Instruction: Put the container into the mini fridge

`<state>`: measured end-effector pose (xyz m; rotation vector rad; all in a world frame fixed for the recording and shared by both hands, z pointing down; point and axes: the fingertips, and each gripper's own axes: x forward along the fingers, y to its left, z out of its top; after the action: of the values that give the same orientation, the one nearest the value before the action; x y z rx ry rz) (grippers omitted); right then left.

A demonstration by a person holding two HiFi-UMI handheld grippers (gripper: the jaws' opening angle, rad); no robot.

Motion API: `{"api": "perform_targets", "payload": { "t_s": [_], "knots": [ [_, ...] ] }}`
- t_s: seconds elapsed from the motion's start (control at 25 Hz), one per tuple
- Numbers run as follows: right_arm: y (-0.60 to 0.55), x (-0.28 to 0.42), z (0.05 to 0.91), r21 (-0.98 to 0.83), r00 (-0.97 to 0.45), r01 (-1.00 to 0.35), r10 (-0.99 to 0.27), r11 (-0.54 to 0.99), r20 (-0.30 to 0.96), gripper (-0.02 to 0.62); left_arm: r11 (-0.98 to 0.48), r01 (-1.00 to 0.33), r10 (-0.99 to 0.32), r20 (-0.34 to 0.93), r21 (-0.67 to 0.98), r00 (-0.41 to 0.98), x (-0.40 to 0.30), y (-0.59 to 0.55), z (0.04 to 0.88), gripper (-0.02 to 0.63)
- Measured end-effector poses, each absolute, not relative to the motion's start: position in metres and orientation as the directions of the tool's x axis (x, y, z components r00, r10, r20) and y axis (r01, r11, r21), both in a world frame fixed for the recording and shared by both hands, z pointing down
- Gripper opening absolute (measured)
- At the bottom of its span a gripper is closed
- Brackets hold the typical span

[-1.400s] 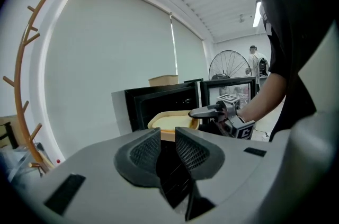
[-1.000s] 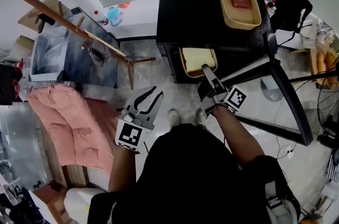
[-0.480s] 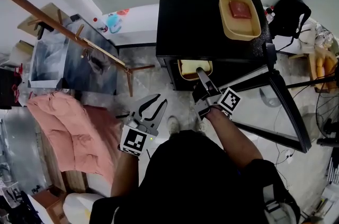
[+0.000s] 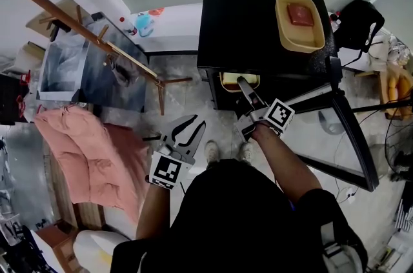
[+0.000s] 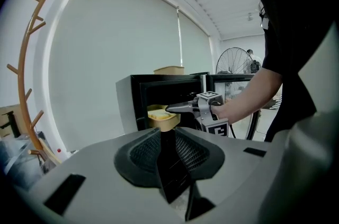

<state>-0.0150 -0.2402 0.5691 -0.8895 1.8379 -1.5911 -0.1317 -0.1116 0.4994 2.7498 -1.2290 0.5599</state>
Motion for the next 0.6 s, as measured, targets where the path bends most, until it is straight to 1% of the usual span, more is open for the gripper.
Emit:
{"api": "perform_targets", "payload": {
  "t_s": [0.04, 0.08, 0.2, 0.28, 0.36, 0.48, 0.6],
  "knots": [
    [-0.239, -0.017, 0.568, -0.987, -0.647, -0.132, -0.762, 0.093, 0.014, 0.291, -0.675, -0.734, -0.704, 0.36, -0.075, 0.612, -0.131, -0.111, 0.5, 0.098],
    [-0.238, -0.019, 0.567, -0.984, -0.663, -0.14, -0.749, 0.108, 0.012, 0.306, -0.675, -0.735, -0.705, 0.359, -0.073, 0.612, -0.131, -0.111, 0.5, 0.098],
    [-0.227, -0.021, 0.566, -0.97, -0.705, -0.189, -0.709, 0.155, 0.024, 0.327, -0.671, -0.739, -0.708, 0.353, -0.064, 0.612, -0.129, -0.11, 0.499, 0.098],
    [-0.215, -0.021, 0.566, -0.952, -0.733, -0.243, -0.678, 0.185, 0.056, 0.336, -0.67, -0.739, -0.708, 0.351, -0.061, 0.613, -0.127, -0.11, 0.499, 0.098],
    [-0.202, -0.018, 0.568, -0.903, -0.761, -0.345, -0.64, 0.255, 0.11, 0.337, -0.671, -0.739, -0.707, 0.352, -0.062, 0.613, -0.125, -0.11, 0.5, 0.098],
    [-0.189, -0.013, 0.571, -0.749, -0.769, -0.525, -0.602, 0.405, 0.214, 0.337, -0.669, -0.74, -0.71, 0.35, -0.063, 0.612, -0.124, -0.112, 0.501, 0.098],
    [-0.186, -0.005, 0.573, -0.54, -0.715, -0.673, -0.632, 0.506, 0.298, 0.337, -0.67, -0.739, -0.709, 0.348, -0.064, 0.613, -0.121, -0.114, 0.501, 0.098]
  ]
}}
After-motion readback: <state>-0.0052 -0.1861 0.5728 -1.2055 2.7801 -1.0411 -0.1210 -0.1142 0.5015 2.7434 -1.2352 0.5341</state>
